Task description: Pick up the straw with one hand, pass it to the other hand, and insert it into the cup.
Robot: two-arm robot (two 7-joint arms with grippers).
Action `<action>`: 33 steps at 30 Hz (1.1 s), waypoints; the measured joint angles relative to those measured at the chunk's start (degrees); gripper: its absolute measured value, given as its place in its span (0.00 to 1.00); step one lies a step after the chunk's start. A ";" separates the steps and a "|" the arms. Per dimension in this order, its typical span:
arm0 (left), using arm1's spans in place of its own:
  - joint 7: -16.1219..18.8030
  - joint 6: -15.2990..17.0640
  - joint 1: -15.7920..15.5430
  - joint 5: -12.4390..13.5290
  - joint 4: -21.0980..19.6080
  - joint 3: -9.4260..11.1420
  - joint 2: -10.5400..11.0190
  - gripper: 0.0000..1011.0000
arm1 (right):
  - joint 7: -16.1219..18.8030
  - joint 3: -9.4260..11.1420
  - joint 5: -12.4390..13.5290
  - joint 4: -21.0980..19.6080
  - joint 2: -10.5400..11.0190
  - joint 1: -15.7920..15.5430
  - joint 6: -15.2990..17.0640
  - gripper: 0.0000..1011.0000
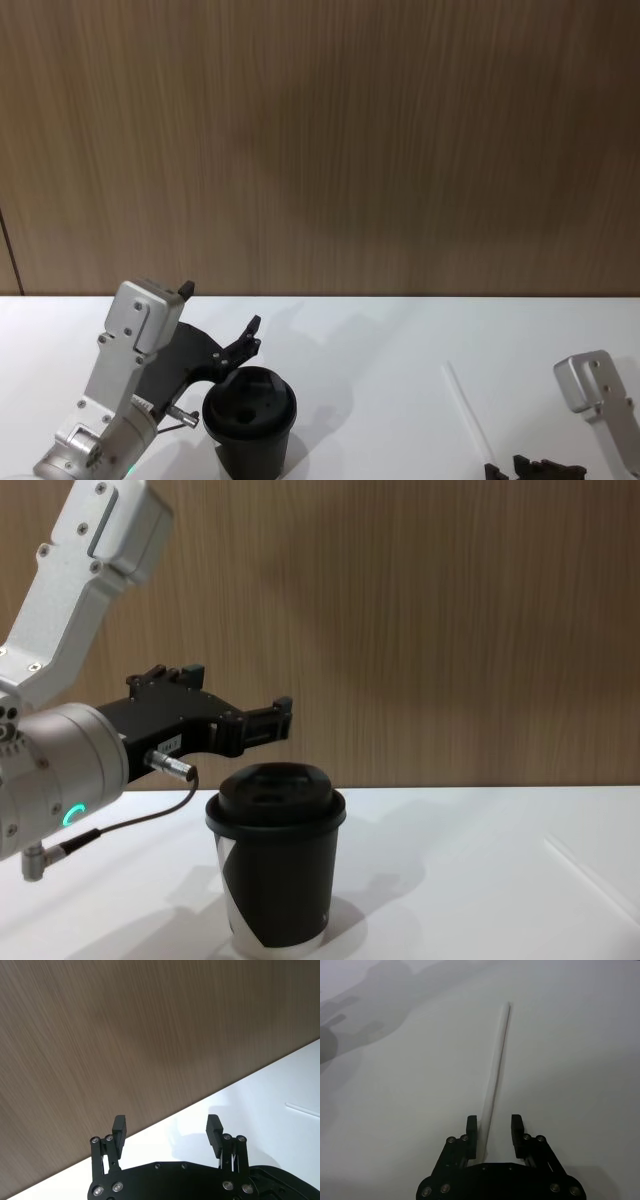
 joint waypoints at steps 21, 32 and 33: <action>0.00 0.00 0.00 0.00 0.00 0.00 0.00 0.99 | 1.22 -0.17 -0.67 -0.19 -0.35 -0.53 0.10 0.05; 0.00 0.00 0.00 0.00 0.00 0.00 0.00 0.99 | 1.32 0.25 -1.31 -0.58 -1.07 -0.84 -2.18 0.00; 0.00 0.00 0.00 0.00 0.00 0.00 0.00 0.99 | 1.32 0.28 -1.36 -0.61 -1.11 -0.84 -2.37 0.00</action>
